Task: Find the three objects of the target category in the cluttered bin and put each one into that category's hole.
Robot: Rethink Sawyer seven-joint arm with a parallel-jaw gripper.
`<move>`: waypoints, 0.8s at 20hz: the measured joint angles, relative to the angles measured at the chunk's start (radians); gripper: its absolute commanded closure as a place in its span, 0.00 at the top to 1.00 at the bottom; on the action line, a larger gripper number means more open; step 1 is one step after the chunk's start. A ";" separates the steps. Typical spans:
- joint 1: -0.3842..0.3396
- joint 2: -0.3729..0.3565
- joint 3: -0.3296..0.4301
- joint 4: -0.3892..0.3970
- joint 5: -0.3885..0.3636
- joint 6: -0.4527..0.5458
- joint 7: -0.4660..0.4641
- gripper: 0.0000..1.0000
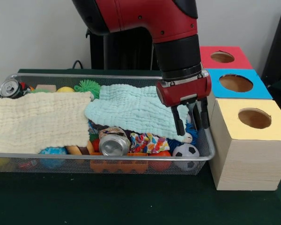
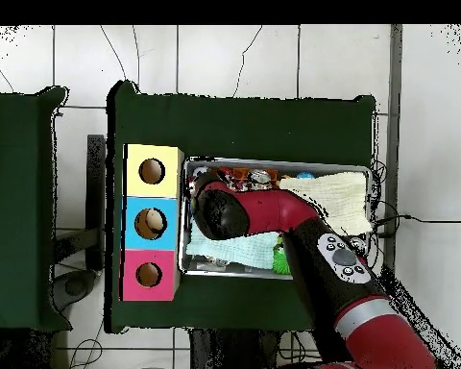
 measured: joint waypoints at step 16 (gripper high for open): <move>-0.008 -0.048 -0.015 0.038 0.000 0.000 0.000 1.00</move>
